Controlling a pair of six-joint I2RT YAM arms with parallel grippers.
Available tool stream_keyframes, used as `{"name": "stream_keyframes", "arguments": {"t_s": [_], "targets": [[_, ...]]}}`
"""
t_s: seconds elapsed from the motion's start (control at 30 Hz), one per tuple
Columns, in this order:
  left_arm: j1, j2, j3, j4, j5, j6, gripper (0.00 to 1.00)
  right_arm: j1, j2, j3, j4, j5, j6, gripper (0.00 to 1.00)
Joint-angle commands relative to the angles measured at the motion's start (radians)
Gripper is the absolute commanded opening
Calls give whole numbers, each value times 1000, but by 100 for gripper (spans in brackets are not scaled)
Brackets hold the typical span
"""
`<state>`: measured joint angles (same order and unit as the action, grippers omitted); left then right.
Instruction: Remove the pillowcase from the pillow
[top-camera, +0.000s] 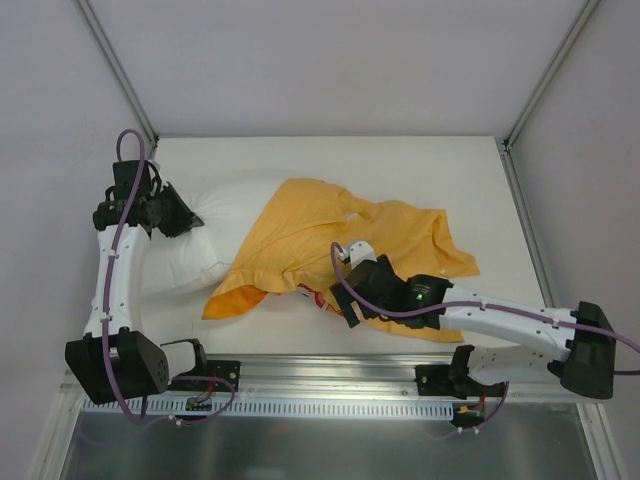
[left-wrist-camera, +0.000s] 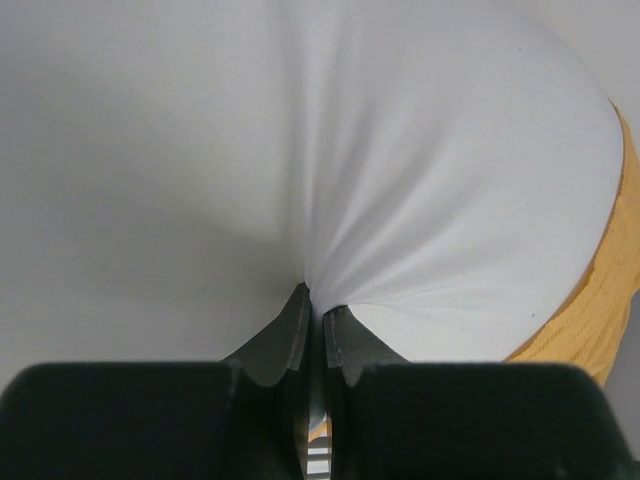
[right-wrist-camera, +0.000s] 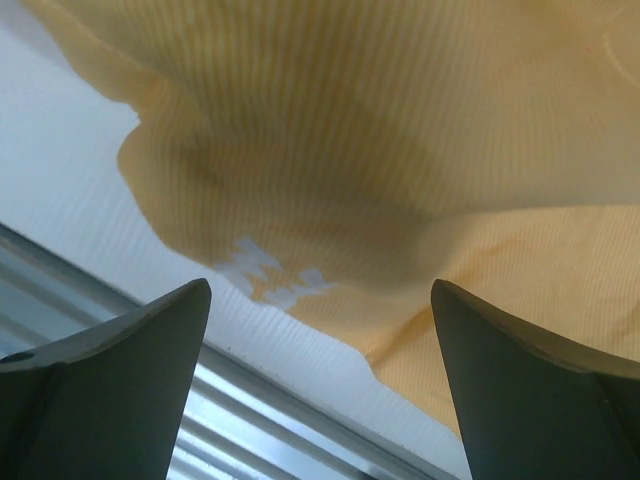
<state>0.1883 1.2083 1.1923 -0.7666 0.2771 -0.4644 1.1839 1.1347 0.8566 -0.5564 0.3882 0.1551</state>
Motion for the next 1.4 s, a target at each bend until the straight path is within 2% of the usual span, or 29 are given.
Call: {"name": "stream_keyframes", "arguments": {"t_s": [0.0, 0.1, 0.13, 0.17, 0.2, 0.23, 0.27, 0.43, 0.47, 0.5, 0.53, 0.6, 0.63, 0.77, 0.8, 0.83, 0.9, 0.93, 1.0, 1.17, 1.23, 1.37], "targets": [[-15, 8, 44, 46, 33, -30, 0, 5, 59, -19, 163, 74, 18, 96], [-16, 7, 44, 46, 33, -25, 0, 0, 115, -2, 184, 98, 26, 98], [-16, 5, 43, 46, 31, -23, 0, -7, 149, 27, 152, 135, 34, 92], [-16, 4, 43, 46, 30, -20, 0, -12, 157, 39, 132, 167, 43, 57], [-16, 4, 43, 46, 30, -19, 0, -24, 158, 45, 109, 193, 53, 30], [-18, 5, 44, 46, 33, -13, 0, -45, 140, 47, 75, 207, 64, 11], [-16, 7, 46, 46, 34, -8, 0, -116, 117, 35, 64, 190, 78, 1], [-12, 5, 62, 44, 24, -3, 0, -404, -120, -24, 29, 94, 57, 1], [-9, 4, 64, 44, 19, -5, 0, -526, -207, -22, 20, 74, 48, 1], [-7, 4, 66, 44, 19, -6, 0, -593, -242, 2, 6, 58, 25, 1], [0, 5, 67, 44, 19, -8, 0, -713, -269, 24, -26, 32, 15, 1], [17, 4, 64, 44, 25, -10, 0, -830, -309, 114, -81, -1, -20, 1], [23, 2, 63, 44, 27, -10, 0, -942, -314, 146, -100, -15, -34, 1], [59, -19, 61, 38, 40, 10, 0, -1225, -309, 269, -180, -77, -45, 1], [69, -23, 70, 33, 34, 16, 0, -1274, -305, 297, -204, -121, 1, 1], [91, -26, 75, 23, 34, 17, 0, -1390, -302, 305, -212, -170, 30, 1], [115, -29, 93, 15, 34, 15, 0, -1522, -294, 312, -209, -297, 87, 1], [125, -33, 98, 10, 33, 13, 0, -1635, -267, 331, -205, -437, 131, 1], [148, -38, 108, 1, 28, 15, 0, -1705, -242, 357, -186, -550, 149, 1], [158, -44, 104, -2, 10, -9, 0, -1698, -219, 446, -130, -641, 187, 1], [155, -35, 112, -2, 34, -32, 0, -1678, -213, 464, -111, -660, 202, 1], [143, -18, 176, 0, 39, -40, 0, -1655, -152, 618, -89, -660, 242, 1]]}}
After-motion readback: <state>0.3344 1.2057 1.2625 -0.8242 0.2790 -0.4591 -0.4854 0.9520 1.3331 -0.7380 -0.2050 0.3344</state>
